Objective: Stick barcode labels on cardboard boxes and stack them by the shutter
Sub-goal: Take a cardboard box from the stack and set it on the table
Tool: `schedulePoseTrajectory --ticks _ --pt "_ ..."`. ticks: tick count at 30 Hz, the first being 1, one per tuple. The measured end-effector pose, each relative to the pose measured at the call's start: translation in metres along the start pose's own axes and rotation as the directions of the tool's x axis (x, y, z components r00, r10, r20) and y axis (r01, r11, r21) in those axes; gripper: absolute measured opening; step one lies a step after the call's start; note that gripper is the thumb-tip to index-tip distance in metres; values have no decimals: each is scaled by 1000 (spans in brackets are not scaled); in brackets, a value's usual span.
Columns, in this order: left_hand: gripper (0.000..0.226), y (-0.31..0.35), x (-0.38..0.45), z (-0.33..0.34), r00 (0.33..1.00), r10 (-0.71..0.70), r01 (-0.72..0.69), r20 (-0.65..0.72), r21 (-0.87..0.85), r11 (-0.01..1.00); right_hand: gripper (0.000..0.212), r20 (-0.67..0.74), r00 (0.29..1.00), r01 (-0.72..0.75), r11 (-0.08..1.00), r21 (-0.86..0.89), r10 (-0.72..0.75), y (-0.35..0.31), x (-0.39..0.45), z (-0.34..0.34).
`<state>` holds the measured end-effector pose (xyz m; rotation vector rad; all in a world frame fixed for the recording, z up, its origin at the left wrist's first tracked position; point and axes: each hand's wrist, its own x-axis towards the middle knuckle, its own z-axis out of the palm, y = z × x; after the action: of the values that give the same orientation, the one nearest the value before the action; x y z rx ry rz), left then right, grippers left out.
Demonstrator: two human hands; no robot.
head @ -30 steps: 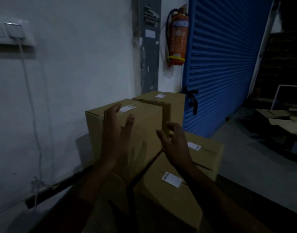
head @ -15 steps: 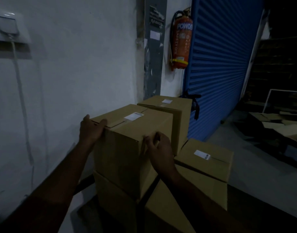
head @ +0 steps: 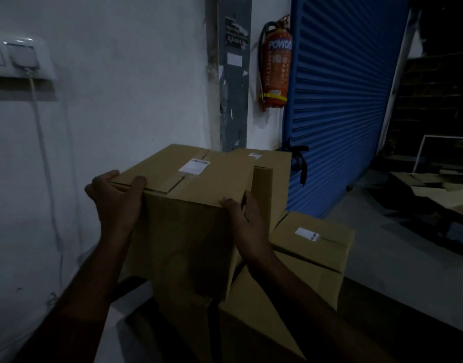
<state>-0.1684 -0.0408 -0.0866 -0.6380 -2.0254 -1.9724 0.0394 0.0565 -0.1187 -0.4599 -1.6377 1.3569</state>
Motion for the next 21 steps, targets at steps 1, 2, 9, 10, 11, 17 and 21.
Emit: schedulePoseTrajectory --ticks 1,2,9,10,11,17,21 --pt "58 12 -11 -5 1000 22 -23 -11 -21 1000 50 8 1000 6 1000 16 -6 -6 -7 -7" --pt "57 23 -23 -9 999 44 -45 -21 -40 998 54 9 1000 10 999 33 -10 -13 -15 -15" --pt "54 88 -139 2 992 118 -105 49 -214 971 52 -89 995 49 998 47 -45 -64 -94 -116" --pt "54 95 -159 7 990 120 -99 75 -233 967 54 -111 992 57 998 26 -53 -69 -108 -134" --pt "53 102 -179 12 987 123 -94 102 -249 964 56 -139 989 59 998 2 -58 -74 -122 -153" --pt "53 132 -316 38 951 133 -36 278 -327 944 54 -354 934 -63 997 -41 45 -89 -224 -260" --pt "51 126 -410 43 900 132 1 415 -304 953 55 -488 863 -157 987 -20 128 -91 -304 -318"
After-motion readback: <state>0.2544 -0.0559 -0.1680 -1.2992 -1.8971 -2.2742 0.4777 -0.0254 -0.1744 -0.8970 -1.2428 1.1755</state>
